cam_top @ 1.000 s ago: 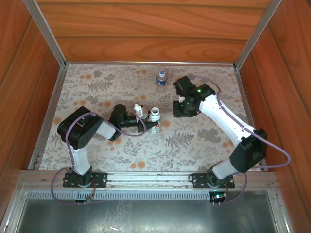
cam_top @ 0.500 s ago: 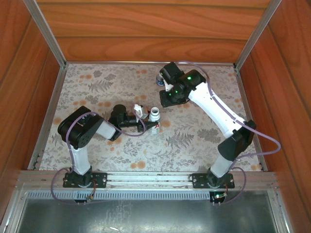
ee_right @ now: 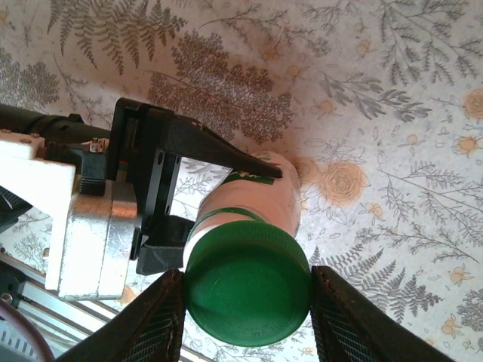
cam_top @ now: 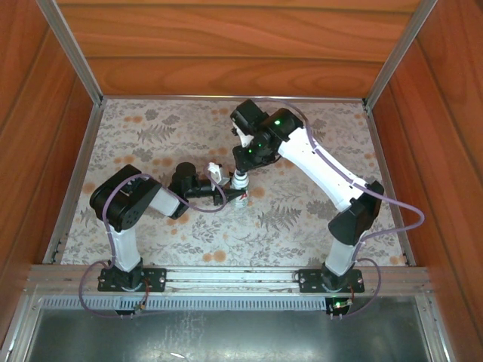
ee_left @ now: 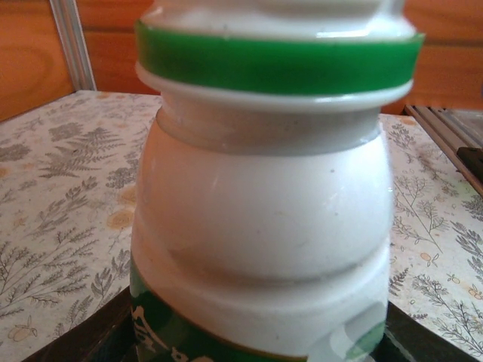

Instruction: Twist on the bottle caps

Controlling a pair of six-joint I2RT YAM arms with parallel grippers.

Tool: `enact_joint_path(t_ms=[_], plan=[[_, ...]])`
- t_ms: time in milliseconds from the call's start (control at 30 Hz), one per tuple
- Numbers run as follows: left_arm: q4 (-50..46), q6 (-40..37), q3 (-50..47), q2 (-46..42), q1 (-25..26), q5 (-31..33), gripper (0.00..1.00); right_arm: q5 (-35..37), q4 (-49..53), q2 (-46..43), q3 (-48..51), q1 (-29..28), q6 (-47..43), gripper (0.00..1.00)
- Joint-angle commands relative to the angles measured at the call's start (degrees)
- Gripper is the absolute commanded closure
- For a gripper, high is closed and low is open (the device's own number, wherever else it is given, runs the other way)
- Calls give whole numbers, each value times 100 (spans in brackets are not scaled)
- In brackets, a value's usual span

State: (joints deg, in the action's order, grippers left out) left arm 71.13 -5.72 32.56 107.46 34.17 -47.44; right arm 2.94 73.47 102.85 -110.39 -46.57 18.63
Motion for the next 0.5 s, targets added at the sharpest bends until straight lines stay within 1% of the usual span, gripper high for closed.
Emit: enact_joint_path(t_ms=[0,467], plan=[[-16,-117,-12,113,-19,-71,45,-103,188,84,-72,-76,-69,52],[-16,-65,14,138,-20,-86,45,-77,299,275,-71,-142,-237,52]])
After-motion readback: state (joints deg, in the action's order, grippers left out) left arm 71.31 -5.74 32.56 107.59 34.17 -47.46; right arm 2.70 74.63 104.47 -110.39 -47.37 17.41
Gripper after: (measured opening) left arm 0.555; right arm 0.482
